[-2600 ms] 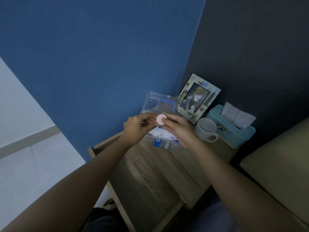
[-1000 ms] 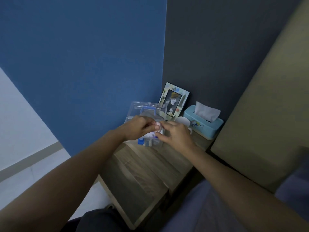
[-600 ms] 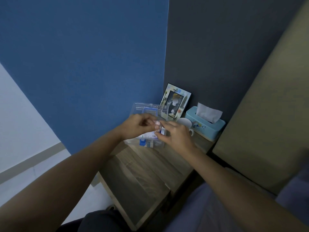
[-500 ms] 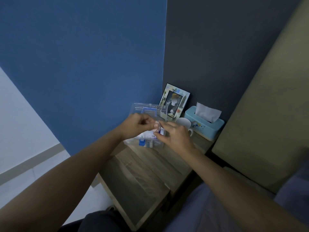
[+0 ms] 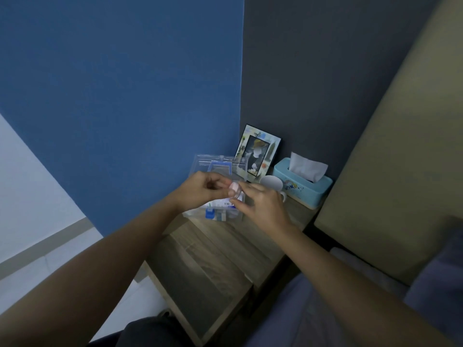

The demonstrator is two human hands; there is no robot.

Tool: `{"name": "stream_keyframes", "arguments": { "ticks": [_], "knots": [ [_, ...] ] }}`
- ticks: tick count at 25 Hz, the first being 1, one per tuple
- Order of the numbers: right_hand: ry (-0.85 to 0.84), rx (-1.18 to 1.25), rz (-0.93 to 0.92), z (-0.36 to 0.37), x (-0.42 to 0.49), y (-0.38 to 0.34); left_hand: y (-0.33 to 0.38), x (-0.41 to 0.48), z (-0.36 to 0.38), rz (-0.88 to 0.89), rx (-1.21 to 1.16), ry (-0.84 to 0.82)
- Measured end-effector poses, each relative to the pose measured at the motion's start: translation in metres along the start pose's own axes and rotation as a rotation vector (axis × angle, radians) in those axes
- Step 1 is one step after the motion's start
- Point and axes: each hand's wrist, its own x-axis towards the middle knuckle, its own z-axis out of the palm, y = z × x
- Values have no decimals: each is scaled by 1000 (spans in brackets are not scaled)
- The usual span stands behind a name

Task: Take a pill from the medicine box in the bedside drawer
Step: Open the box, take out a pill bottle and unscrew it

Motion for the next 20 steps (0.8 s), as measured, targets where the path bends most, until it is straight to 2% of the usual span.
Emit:
{"name": "stream_keyframes", "arguments": {
  "ticks": [3, 6, 9, 13, 17, 20],
  "knots": [
    [-13, -23, -2, 0, 2, 1, -1, 2, -2, 19, 119, 27],
    [3, -21, -6, 3, 1, 2, 1, 2, 0, 15, 49, 6],
    [-14, -15, 7, 5, 0, 2, -2, 3, 0, 27, 145, 30],
    [-14, 17, -4, 6, -1, 2, -4, 4, -1, -9, 144, 11],
    [-3, 12, -27, 7, -3, 4, -6, 5, 0, 24, 343, 25],
    [-10, 17, -9, 6, -4, 5, -5, 4, 1, -14, 223, 7]
  ]
}}
